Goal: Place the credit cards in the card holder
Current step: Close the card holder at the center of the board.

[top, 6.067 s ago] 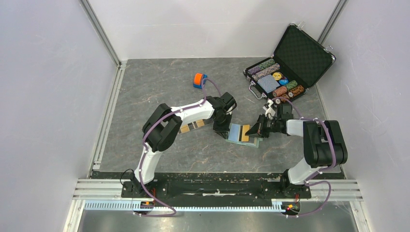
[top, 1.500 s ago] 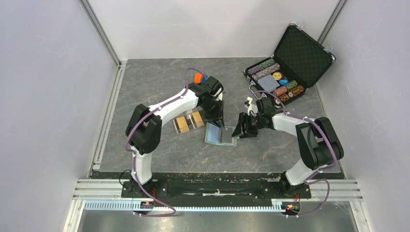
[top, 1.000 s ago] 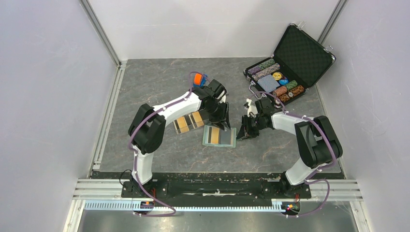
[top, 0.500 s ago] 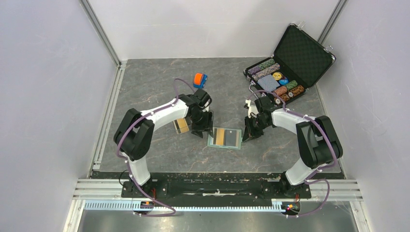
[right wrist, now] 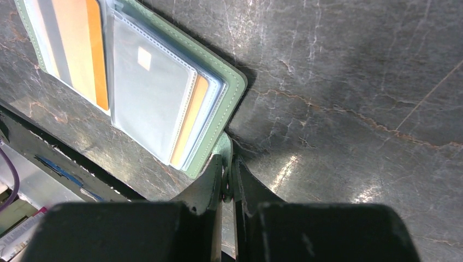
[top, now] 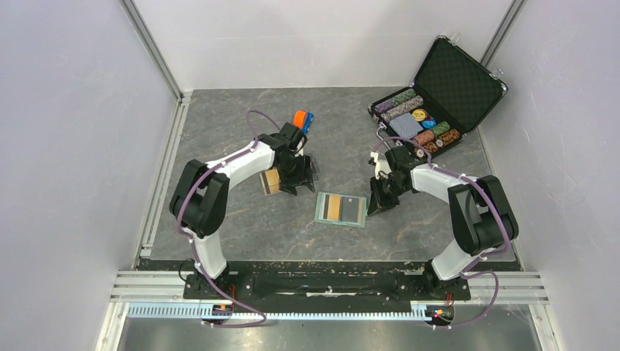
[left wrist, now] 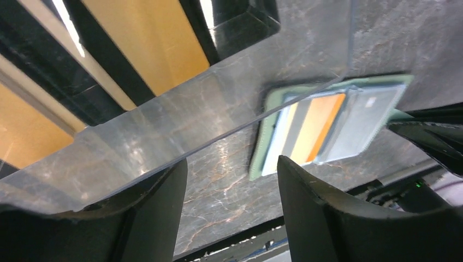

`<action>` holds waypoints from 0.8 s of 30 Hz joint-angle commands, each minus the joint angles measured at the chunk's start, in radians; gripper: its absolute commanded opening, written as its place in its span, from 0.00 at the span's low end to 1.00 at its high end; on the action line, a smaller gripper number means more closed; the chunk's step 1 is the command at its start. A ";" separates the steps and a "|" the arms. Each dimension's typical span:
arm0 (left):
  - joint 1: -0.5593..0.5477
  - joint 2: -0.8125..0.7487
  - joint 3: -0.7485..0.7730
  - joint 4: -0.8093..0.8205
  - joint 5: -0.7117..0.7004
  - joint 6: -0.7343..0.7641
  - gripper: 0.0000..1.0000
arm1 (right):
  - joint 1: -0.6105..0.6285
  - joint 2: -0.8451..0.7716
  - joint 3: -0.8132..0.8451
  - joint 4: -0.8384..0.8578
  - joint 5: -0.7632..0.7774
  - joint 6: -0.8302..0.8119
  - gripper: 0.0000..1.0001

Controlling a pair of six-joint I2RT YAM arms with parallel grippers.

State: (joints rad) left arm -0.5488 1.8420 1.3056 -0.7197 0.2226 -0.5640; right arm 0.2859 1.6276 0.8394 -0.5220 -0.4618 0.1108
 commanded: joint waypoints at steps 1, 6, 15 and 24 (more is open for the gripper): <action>0.000 -0.014 -0.033 0.112 0.101 -0.014 0.67 | 0.003 -0.031 0.010 0.004 -0.005 -0.017 0.00; -0.037 -0.028 -0.155 0.250 0.176 -0.089 0.65 | 0.002 -0.028 -0.002 0.026 -0.041 0.001 0.00; -0.085 0.018 -0.191 0.362 0.234 -0.145 0.62 | 0.002 -0.022 -0.005 0.037 -0.062 0.005 0.00; -0.086 -0.045 -0.191 0.410 0.283 -0.164 0.50 | 0.003 -0.012 0.010 0.037 -0.071 0.007 0.00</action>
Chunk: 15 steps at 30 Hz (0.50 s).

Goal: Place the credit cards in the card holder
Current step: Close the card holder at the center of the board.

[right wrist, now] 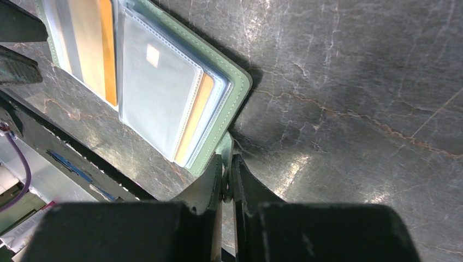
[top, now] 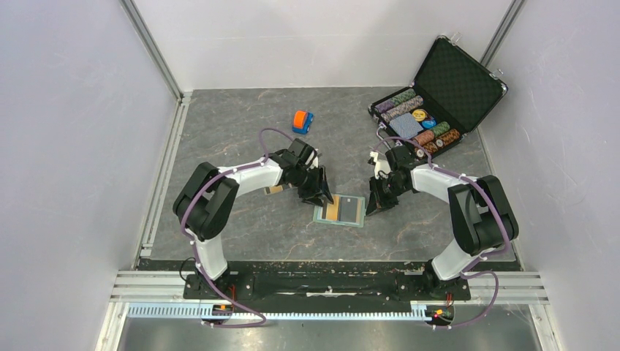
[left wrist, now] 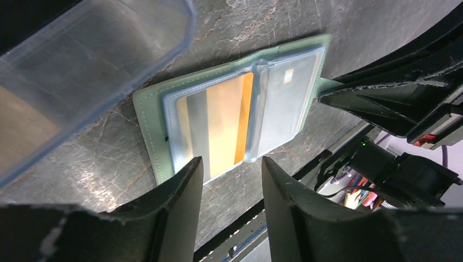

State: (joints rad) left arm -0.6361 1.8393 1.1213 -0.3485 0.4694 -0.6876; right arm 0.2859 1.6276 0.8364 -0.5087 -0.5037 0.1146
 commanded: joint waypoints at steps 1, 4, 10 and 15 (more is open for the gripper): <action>0.001 -0.054 -0.005 0.018 0.013 -0.034 0.50 | 0.002 -0.010 0.015 0.022 -0.030 0.003 0.00; 0.001 -0.090 0.014 -0.098 -0.108 0.017 0.52 | 0.002 -0.015 0.025 0.005 -0.015 -0.006 0.00; -0.028 -0.189 -0.023 -0.175 -0.274 0.072 0.56 | 0.002 -0.042 0.055 -0.080 0.047 -0.054 0.00; -0.043 -0.257 -0.136 -0.086 -0.257 0.045 0.56 | 0.004 -0.056 0.044 -0.140 0.026 -0.071 0.00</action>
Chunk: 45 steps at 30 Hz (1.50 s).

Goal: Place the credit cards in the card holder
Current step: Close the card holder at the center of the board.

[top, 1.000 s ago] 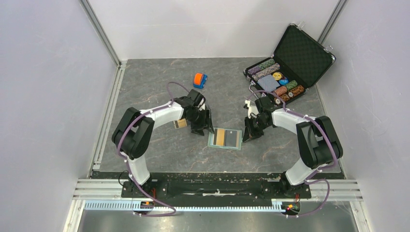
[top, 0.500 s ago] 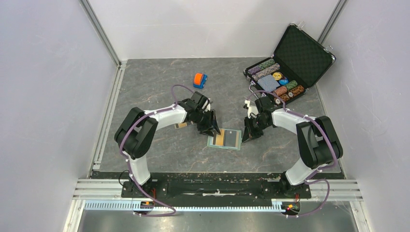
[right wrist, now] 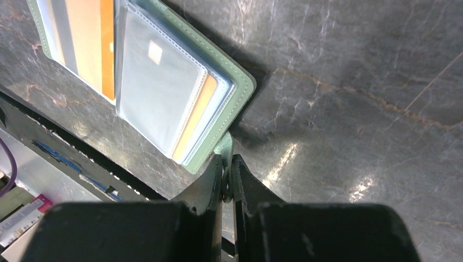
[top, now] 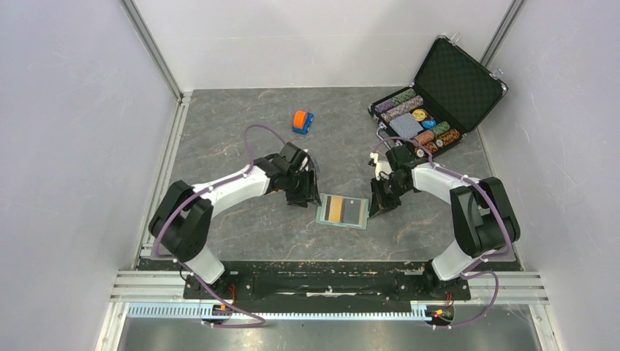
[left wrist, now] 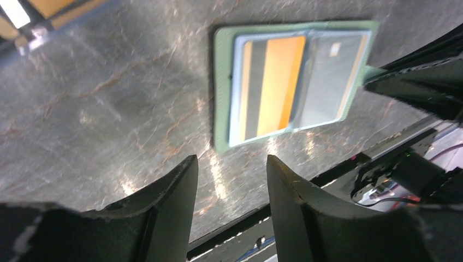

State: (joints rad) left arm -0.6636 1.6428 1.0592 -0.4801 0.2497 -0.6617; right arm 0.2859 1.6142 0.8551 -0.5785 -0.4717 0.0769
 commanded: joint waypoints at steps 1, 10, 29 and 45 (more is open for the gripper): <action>-0.016 -0.071 -0.096 0.064 -0.028 0.007 0.56 | 0.003 -0.049 0.016 -0.079 -0.010 -0.036 0.00; -0.019 -0.038 -0.178 0.189 0.045 -0.037 0.57 | 0.004 -0.111 -0.046 -0.156 0.006 -0.067 0.00; -0.068 0.189 -0.047 0.288 0.128 -0.062 0.51 | 0.004 -0.045 -0.066 -0.080 -0.049 -0.058 0.00; -0.073 0.050 -0.071 0.402 0.274 -0.126 0.35 | 0.004 -0.023 -0.072 -0.022 -0.119 -0.042 0.00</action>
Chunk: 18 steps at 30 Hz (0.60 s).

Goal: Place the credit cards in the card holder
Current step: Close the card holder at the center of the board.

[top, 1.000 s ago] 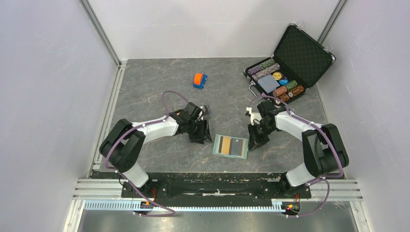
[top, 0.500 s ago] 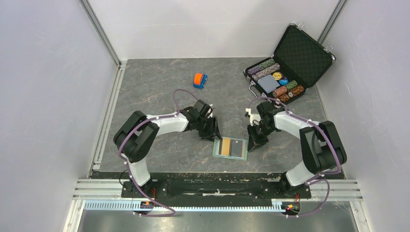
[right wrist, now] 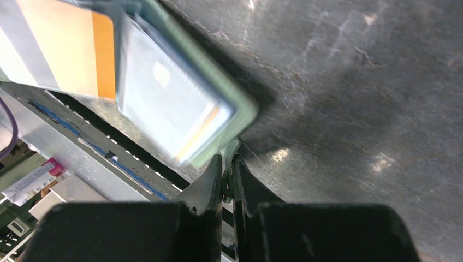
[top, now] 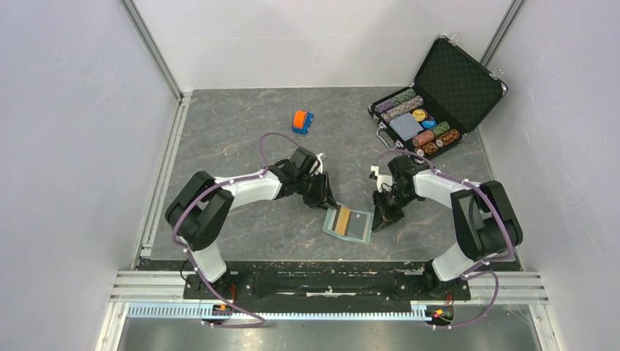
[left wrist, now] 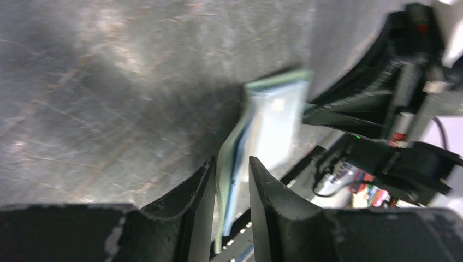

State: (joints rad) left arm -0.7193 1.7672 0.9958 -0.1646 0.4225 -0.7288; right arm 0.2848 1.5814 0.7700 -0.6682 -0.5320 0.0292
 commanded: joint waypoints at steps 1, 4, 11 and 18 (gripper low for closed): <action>-0.018 -0.072 -0.009 0.091 0.110 -0.061 0.35 | 0.005 0.011 0.015 0.067 -0.061 0.008 0.00; -0.028 -0.043 -0.003 0.099 0.138 -0.066 0.35 | 0.005 0.017 0.017 0.076 -0.077 0.015 0.00; -0.059 -0.010 0.075 -0.010 0.093 -0.021 0.22 | 0.005 0.023 0.024 0.093 -0.105 0.035 0.00; -0.062 -0.026 0.181 -0.272 -0.034 0.056 0.10 | 0.014 0.040 0.019 0.133 -0.162 0.066 0.00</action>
State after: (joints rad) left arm -0.7753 1.7561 1.1187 -0.3244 0.4377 -0.7219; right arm 0.2863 1.6058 0.7700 -0.5938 -0.6247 0.0650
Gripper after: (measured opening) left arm 0.110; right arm 0.072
